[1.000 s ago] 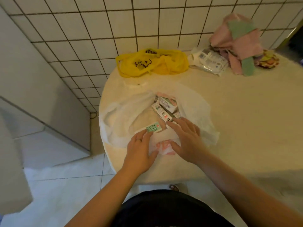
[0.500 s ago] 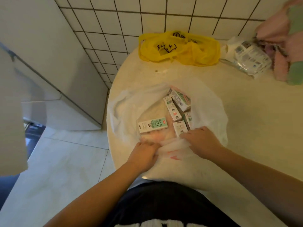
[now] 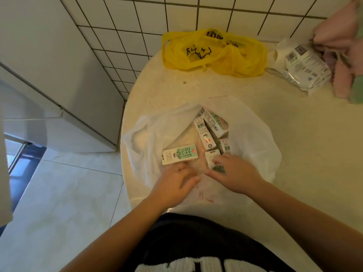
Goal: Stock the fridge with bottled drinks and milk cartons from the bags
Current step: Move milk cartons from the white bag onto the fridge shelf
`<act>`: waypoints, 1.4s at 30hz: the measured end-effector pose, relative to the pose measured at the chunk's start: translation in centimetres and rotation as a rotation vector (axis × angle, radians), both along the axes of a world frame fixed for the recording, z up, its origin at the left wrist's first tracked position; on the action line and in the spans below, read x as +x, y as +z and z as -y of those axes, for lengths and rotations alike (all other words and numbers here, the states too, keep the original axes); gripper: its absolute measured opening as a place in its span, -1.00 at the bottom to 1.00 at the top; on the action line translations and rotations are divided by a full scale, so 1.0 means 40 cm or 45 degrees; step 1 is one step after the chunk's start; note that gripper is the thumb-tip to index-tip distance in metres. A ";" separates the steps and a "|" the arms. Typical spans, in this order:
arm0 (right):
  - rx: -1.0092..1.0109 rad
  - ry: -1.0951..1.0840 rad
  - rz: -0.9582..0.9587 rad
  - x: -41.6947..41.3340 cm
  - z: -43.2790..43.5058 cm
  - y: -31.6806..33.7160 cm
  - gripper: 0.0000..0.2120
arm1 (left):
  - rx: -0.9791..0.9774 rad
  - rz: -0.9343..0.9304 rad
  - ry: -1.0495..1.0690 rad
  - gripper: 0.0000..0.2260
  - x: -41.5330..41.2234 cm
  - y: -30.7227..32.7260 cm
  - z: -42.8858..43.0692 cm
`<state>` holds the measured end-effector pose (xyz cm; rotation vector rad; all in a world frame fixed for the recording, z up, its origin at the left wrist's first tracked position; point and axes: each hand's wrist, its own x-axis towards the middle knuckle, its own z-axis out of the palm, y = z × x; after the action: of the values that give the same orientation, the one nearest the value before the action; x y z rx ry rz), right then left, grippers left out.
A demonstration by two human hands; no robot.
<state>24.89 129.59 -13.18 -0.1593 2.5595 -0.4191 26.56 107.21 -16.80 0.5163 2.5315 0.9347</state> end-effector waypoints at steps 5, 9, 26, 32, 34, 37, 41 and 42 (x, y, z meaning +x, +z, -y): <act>0.192 -0.176 -0.195 -0.039 0.049 -0.040 -0.44 | -0.274 -0.202 0.357 -0.69 -0.086 -0.030 0.015; 0.476 -0.096 -0.217 -0.034 0.082 -0.044 -0.47 | -0.395 -0.033 0.458 -0.53 -0.088 -0.055 0.039; -0.024 -0.327 -0.152 -0.006 0.076 -0.003 -0.42 | -0.270 -0.088 0.518 -0.63 -0.071 -0.020 0.076; -0.350 -0.453 -0.264 0.045 0.055 0.102 -0.59 | 0.115 -0.136 0.714 -0.57 0.022 0.067 0.080; -0.482 -0.490 -0.320 0.059 0.061 0.119 -0.59 | 0.168 -0.149 0.781 -0.55 0.054 0.096 0.093; -0.706 -0.656 -0.285 0.073 0.077 0.129 -0.61 | 0.273 -0.126 0.919 -0.58 0.102 0.142 0.116; -1.116 -0.950 -0.006 0.082 0.118 0.128 -0.65 | 0.536 -0.010 1.183 -0.62 0.157 0.192 0.157; -1.229 -1.030 0.122 0.086 0.132 0.132 -0.70 | 0.603 0.029 1.259 -0.64 0.173 0.197 0.168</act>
<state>28.32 124.30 -7.88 0.5585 2.0028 -1.8647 33.48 100.49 -8.93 -0.7224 2.4859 1.8545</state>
